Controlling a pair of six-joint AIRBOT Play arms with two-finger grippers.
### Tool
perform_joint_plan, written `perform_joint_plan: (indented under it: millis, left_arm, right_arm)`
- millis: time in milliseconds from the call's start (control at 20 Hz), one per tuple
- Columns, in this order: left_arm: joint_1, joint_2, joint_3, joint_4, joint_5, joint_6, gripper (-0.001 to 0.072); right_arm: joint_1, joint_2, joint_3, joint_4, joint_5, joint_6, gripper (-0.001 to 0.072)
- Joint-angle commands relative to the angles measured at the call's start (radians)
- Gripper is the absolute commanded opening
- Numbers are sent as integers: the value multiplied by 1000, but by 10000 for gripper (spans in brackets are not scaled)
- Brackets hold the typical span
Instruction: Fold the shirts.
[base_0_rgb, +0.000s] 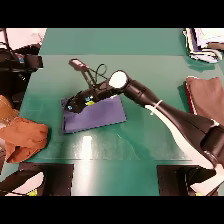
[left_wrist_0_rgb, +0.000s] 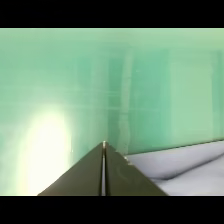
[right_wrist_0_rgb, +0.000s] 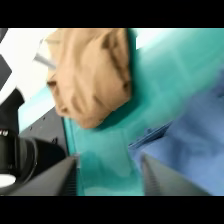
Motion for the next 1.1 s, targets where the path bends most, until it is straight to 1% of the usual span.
perform_joint_plan:
  millis: [0,150,350,400,450,500,600,750,1000,1050]
  left_arm:
    - [34,24,0,26,-45,1,23]
    - [34,24,0,18,-54,0,23]
    - [34,24,0,5,-63,0,23]
    - [34,24,0,-8,-62,0,23]
    - [31,24,0,-16,-61,0,24]
    - [31,24,0,-21,-61,0,23]
    - [31,24,0,-49,-53,0,23]
    - [31,24,-6,-62,-33,1,23]
    - [31,23,-7,-68,-36,0,23]
    - [31,23,-7,-69,-36,0,23]
  right_arm:
    - [-21,-51,63,-84,145,32,368]
    - [-145,53,-91,-217,169,82,368]
    - [-380,212,-398,-229,156,124,369]
    - [-435,235,-462,-227,149,129,413]
    - [-486,248,-518,-226,139,132,542]
    - [-526,249,-558,-224,132,137,605]
    - [-572,232,-613,-167,100,146,604]
    - [-565,129,-587,-55,137,145,600]
    - [-422,-63,-415,64,177,145,590]
    - [-384,-95,-372,76,178,145,572]
